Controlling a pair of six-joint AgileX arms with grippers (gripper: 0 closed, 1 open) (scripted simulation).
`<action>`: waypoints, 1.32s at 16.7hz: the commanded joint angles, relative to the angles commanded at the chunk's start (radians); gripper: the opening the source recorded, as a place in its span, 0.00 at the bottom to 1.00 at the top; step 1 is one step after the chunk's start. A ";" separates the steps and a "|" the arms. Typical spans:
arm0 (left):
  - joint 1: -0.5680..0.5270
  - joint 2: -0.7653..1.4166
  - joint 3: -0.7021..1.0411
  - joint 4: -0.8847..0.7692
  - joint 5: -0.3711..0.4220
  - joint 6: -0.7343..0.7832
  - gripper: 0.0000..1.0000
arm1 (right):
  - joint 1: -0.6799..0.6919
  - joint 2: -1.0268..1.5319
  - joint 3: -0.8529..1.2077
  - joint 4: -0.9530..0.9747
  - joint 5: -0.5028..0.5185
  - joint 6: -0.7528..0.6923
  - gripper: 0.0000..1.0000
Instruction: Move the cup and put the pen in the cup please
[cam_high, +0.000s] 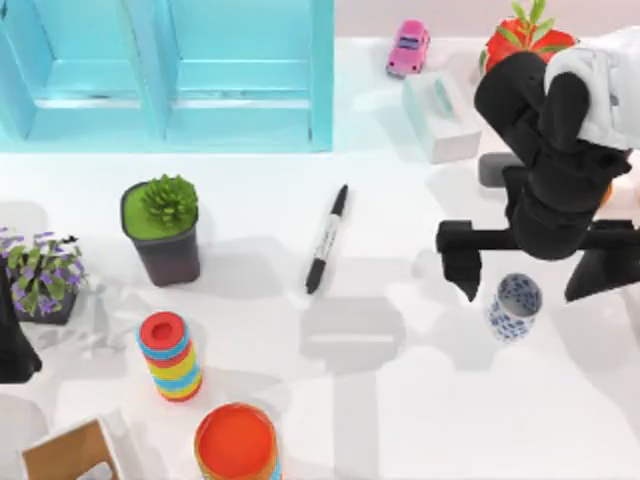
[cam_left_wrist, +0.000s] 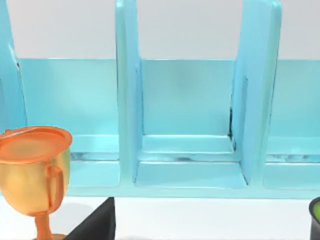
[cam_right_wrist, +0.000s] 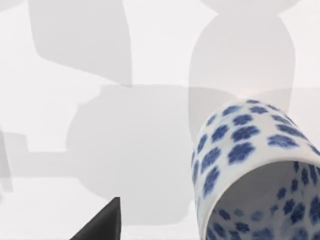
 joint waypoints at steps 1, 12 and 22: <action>0.000 0.000 0.000 0.000 0.000 0.000 1.00 | 0.004 0.006 0.013 -0.012 0.001 -0.001 1.00; 0.000 0.000 0.000 0.000 0.000 0.000 1.00 | 0.000 -0.007 0.534 -0.554 0.003 -0.004 1.00; 0.000 0.000 0.000 0.000 0.000 0.000 1.00 | 0.024 0.050 0.636 -0.558 -0.014 0.052 1.00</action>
